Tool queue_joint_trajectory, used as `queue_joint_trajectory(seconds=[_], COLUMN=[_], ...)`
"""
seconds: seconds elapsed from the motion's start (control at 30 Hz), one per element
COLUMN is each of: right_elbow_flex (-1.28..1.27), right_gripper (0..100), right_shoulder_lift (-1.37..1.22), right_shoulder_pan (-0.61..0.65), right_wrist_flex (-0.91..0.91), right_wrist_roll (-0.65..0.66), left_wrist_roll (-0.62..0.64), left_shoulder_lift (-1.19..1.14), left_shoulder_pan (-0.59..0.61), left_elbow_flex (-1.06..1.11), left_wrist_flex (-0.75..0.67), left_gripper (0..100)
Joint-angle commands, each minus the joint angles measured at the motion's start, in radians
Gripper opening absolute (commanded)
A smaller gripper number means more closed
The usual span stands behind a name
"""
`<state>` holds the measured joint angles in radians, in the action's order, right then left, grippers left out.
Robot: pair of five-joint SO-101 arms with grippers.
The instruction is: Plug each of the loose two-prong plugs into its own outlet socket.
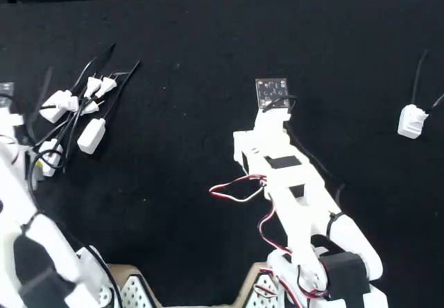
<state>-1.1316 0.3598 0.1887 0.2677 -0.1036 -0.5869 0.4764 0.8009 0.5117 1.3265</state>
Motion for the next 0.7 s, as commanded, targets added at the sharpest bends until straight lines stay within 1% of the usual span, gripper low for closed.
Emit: queue_joint_trajectory(seconds=[0.0, 0.1, 0.13, 0.23, 0.27, 0.37, 0.43, 0.57, 0.67], right_elbow_flex=[0.002, 0.002, 0.002, 0.002, 0.002, 0.001, 0.004, 0.005, 0.005], right_gripper=[12.1, 12.1, 12.1, 12.1, 12.1, 12.1, 12.1, 12.1, 12.1], right_shoulder_lift=[0.041, 0.041, 0.041, 0.042, 0.050, 0.051, 0.051, 0.051, 0.051], right_shoulder_pan=[0.011, 0.011, 0.011, 0.003, -0.017, -0.104, -0.141, -0.153, -0.157], right_wrist_flex=[-0.028, -0.028, -0.028, -0.023, -0.021, -0.023, -0.023, -0.026, -0.028], right_wrist_roll=[-0.003, -0.003, -0.003, -0.003, -0.003, -0.012, -0.012, -0.014, -0.014], left_wrist_roll=[-0.014, -0.008, 0.015, 0.123, 0.153, 0.235, 0.275, 0.342, 0.345], left_shoulder_lift=[0.133, 0.201, 0.222, 0.287, 0.308, 0.364, 0.388, 0.400, 0.368], left_shoulder_pan=[0.039, 0.033, 0.024, -0.064, -0.094, -0.213, -0.297, -0.504, -0.659], left_elbow_flex=[-0.068, -0.071, -0.073, -0.068, -0.067, -0.065, -0.065, -0.061, -0.007], left_wrist_flex=[0.002, -0.017, -0.015, -0.009, -0.009, -0.009, -0.009, -0.011, -0.034], left_gripper=[3, 3, 3, 3, 3, 3, 3, 3, 3])
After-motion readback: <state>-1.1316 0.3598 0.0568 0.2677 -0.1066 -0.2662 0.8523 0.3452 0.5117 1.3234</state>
